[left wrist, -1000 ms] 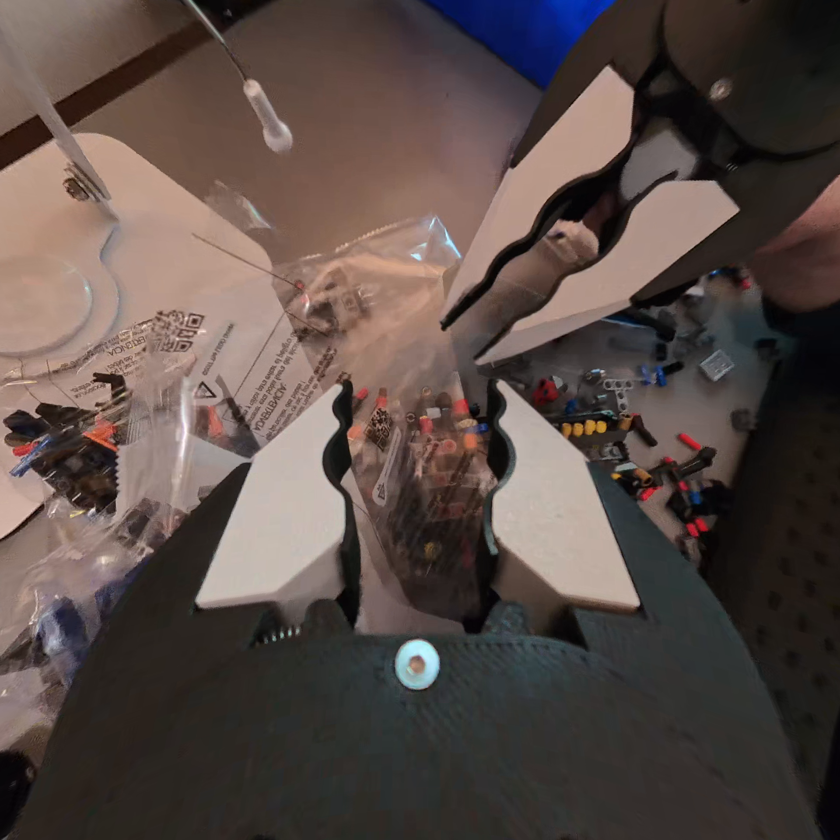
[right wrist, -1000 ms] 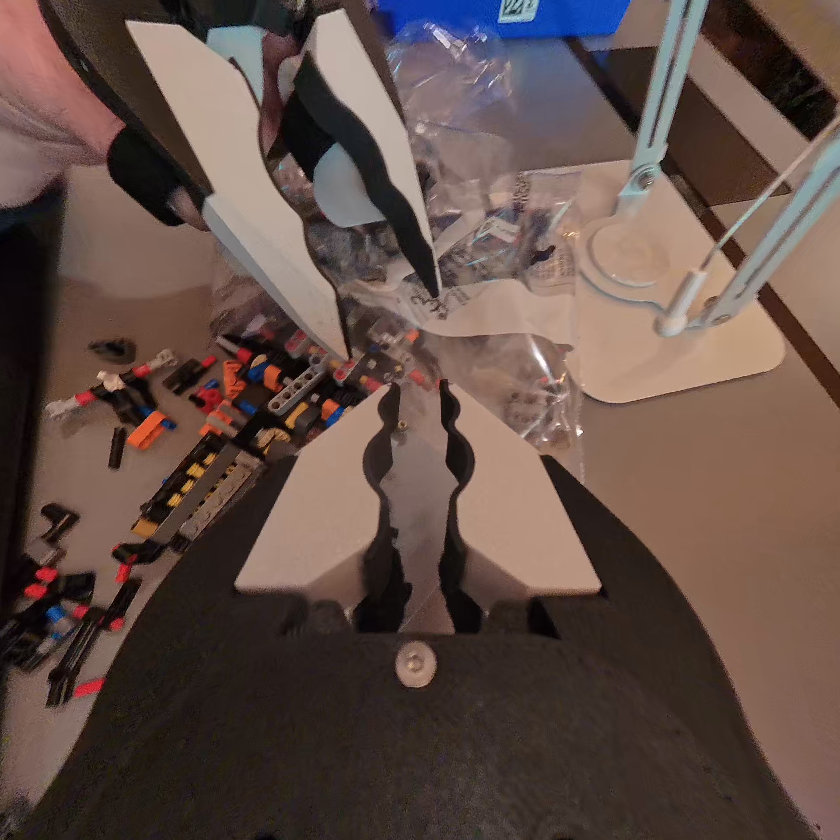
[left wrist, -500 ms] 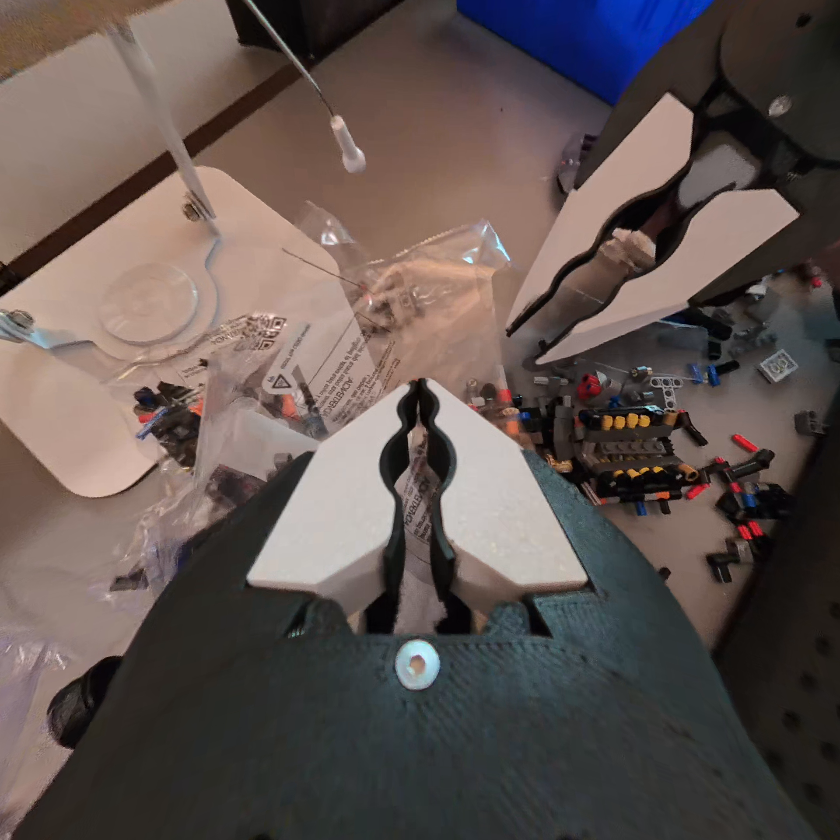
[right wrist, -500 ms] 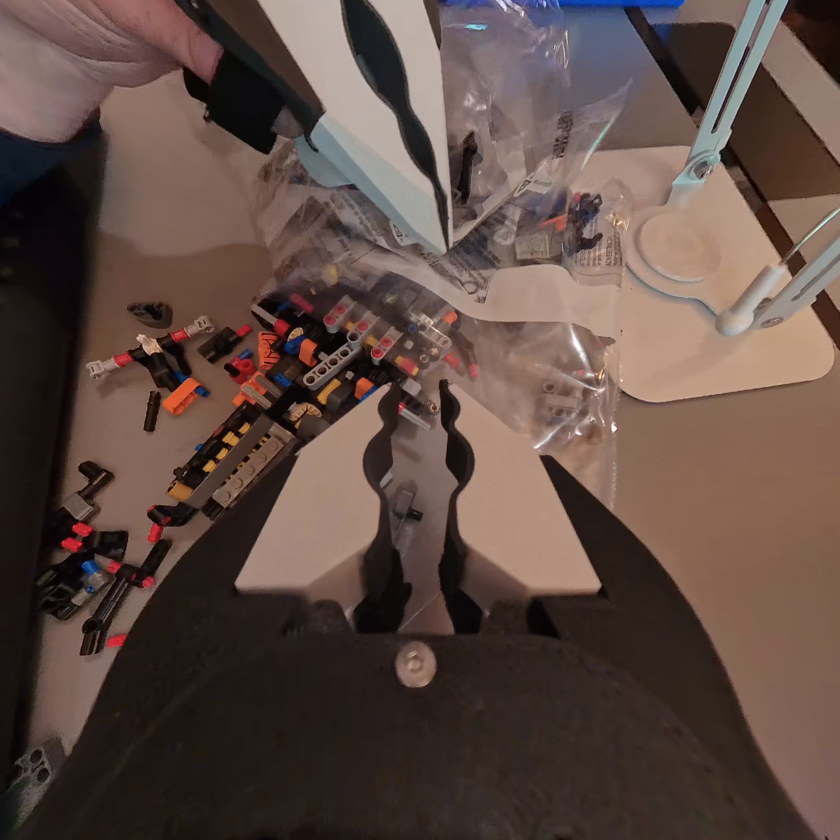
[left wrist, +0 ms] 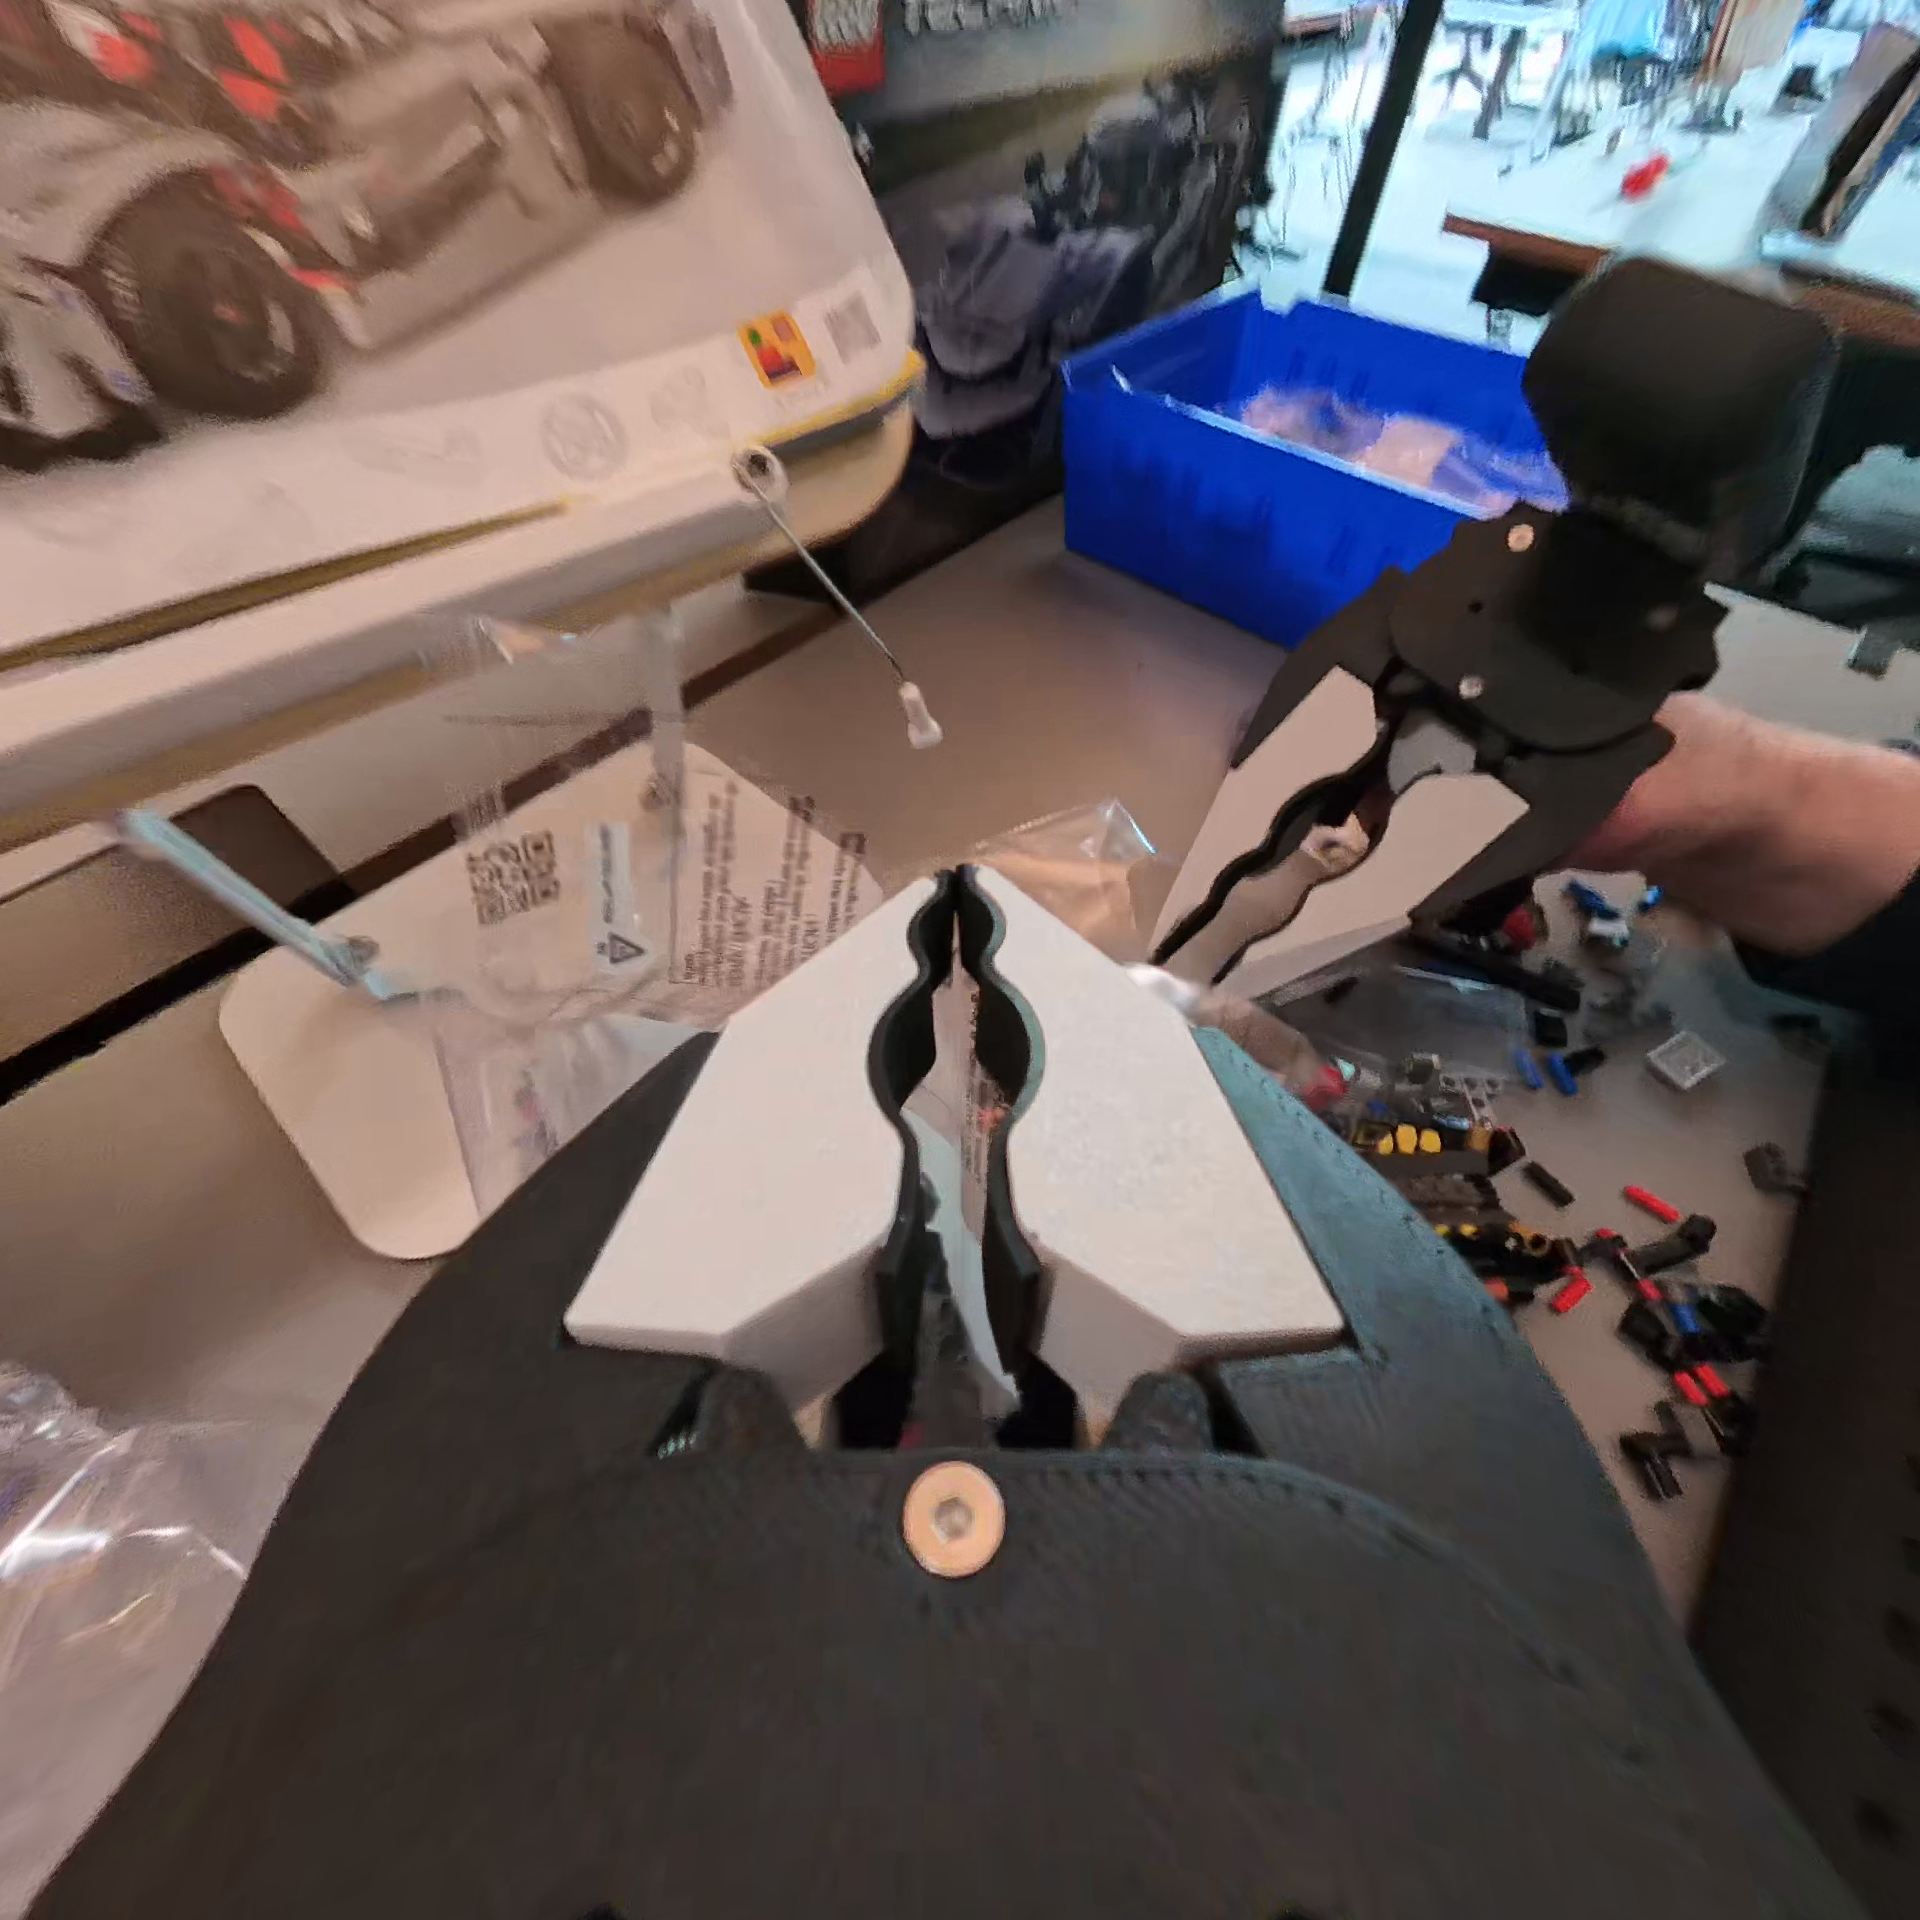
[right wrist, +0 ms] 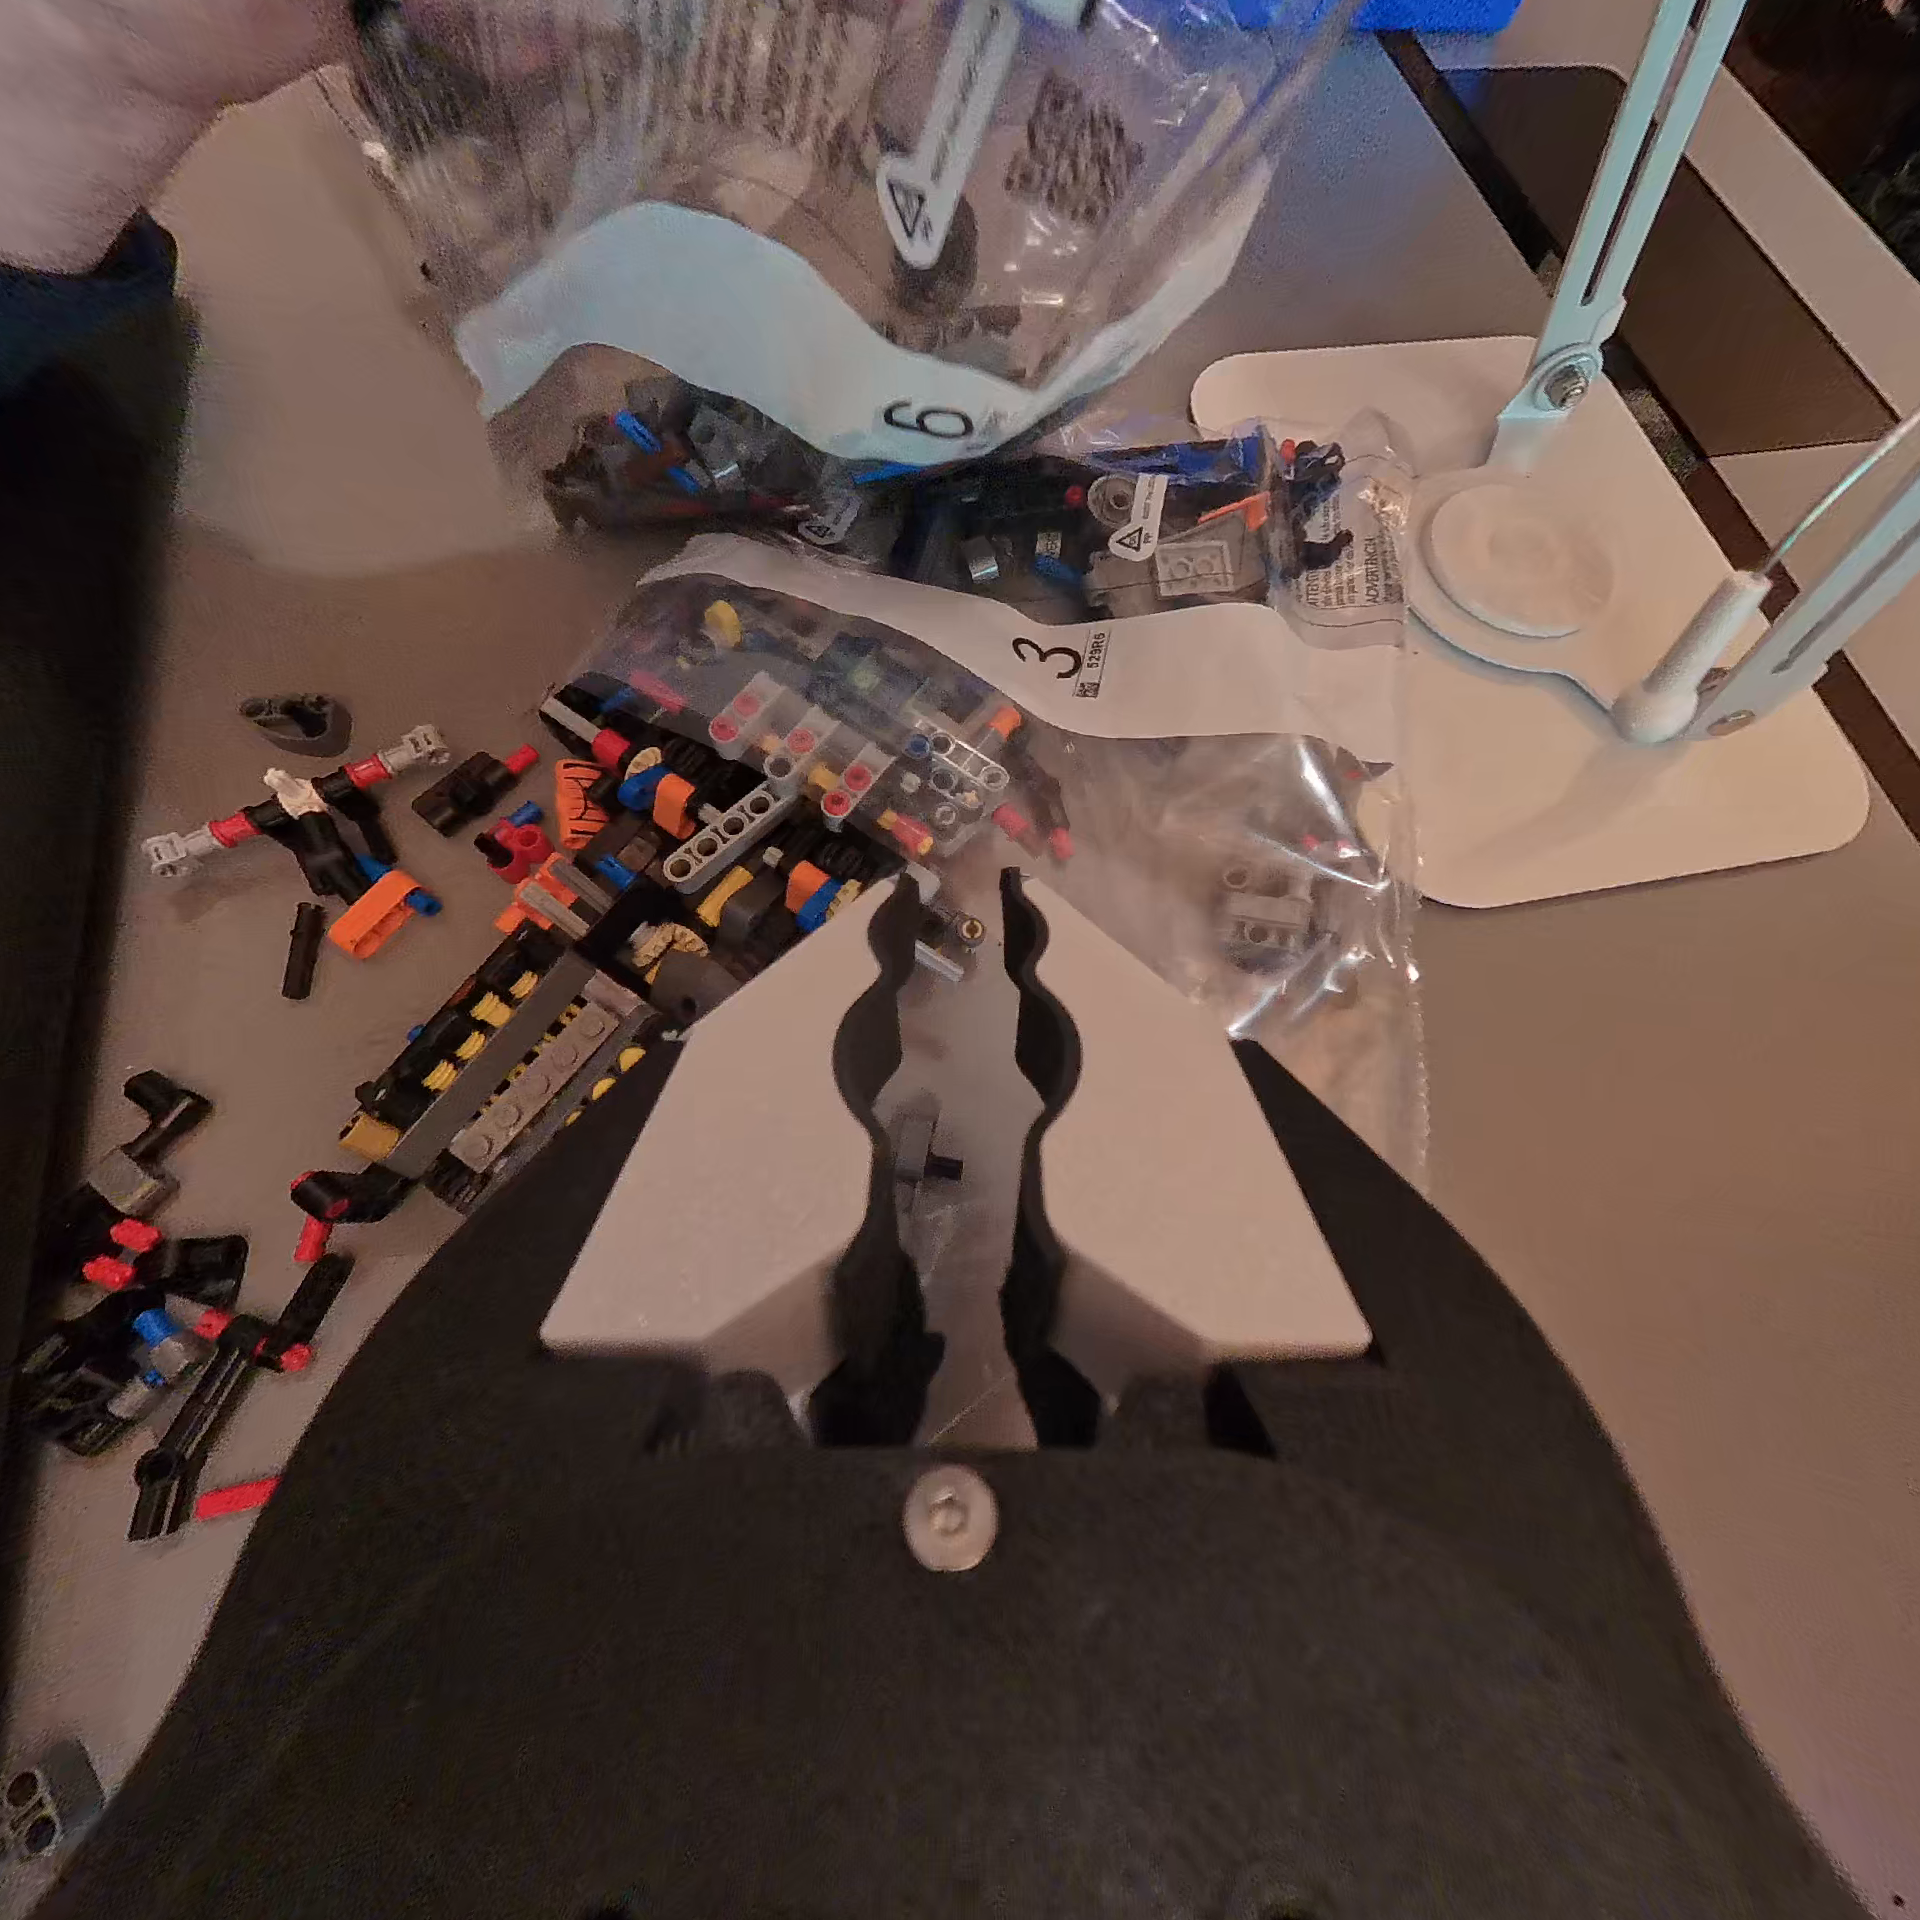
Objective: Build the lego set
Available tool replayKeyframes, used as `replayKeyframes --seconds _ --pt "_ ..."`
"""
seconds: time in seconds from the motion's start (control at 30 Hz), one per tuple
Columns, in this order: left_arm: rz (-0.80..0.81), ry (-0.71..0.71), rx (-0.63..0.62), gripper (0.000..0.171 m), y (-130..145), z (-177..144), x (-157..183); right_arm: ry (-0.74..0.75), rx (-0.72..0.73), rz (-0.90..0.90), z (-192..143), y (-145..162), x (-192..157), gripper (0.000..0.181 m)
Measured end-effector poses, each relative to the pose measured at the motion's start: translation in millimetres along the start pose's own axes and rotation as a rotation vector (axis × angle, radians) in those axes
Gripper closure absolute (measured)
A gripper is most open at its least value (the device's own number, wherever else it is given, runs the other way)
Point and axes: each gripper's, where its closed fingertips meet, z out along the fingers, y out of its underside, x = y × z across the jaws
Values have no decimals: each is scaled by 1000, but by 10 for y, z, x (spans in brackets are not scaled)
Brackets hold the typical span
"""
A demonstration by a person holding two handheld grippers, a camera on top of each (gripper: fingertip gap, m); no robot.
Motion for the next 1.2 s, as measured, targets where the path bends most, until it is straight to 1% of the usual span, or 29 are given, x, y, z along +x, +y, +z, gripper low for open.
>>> replayKeyframes --seconds 0.07,0.13,0.2,0.33,0.37,0.4,0.47,0.5,0.57,0.63,0.67,0.73,0.8,0.87,0.9,0.93,0.97,1.0,1.03,1.1,1.2 --pt "-1 -42 43 171 -97 -147 -122 9 7 11 -20 -1 28 168" --pt "-32 -59 74 171 -136 -322 -244 16 17 18 -47 -9 46 168" --pt "-95 -57 92 171 -88 -514 -376 17 24 25 -63 -10 54 168" --pt "-220 -131 116 171 92 -955 -712 10 16 31 -48 5 44 169" --pt "-246 -190 112 171 159 -1072 -832 11 11 27 -40 8 40 170" --pt "-268 -282 84 171 272 -1197 -990 14 8 23 -36 10 39 169" --pt "-310 -565 -12 171 582 -1526 -1411 18 8 25 -36 5 41 169" --pt "-298 -677 4 171 624 -1694 -1564 20 12 27 -39 -2 44 168" --pt "-317 -788 52 153 587 -1945 -1701 25 17 31 -55 -10 57 168" --pt "-240 -869 126 150 367 -2113 -1668 39 22 36 -82 -18 84 168" --pt "-180 -888 152 152 234 -2132 -1594 42 28 41 -99 -26 93 168" --pt "-36 -835 176 158 -43 -1950 -1341 51 26 49 -133 -19 121 168" --pt "107 -755 174 161 -259 -1628 -1045 37 10 57 -168 8 119 165" --pt "242 -585 141 159 -364 -1161 -659 -10 -27 61 -200 80 67 159" --pt "290 -482 98 161 -332 -907 -468 -23 -57 59 -216 142 56 157" --pt "297 -375 41 160 -240 -656 -299 -11 -79 51 -233 198 82 155" --pt "280 -261 -23 155 -109 -425 -132 15 -97 47 -250 250 132 155" --pt "268 -157 -88 154 43 -237 20 35 -121 50 -262 303 177 155" --pt "243 -79 -141 152 188 -91 130 41 -145 57 -267 352 198 153" --pt "180 31 -222 148 426 107 283 37 -173 79 -274 418 211 150" --pt "152 86 -305 143 668 254 371 -2 -231 124 -286 531 168 143"
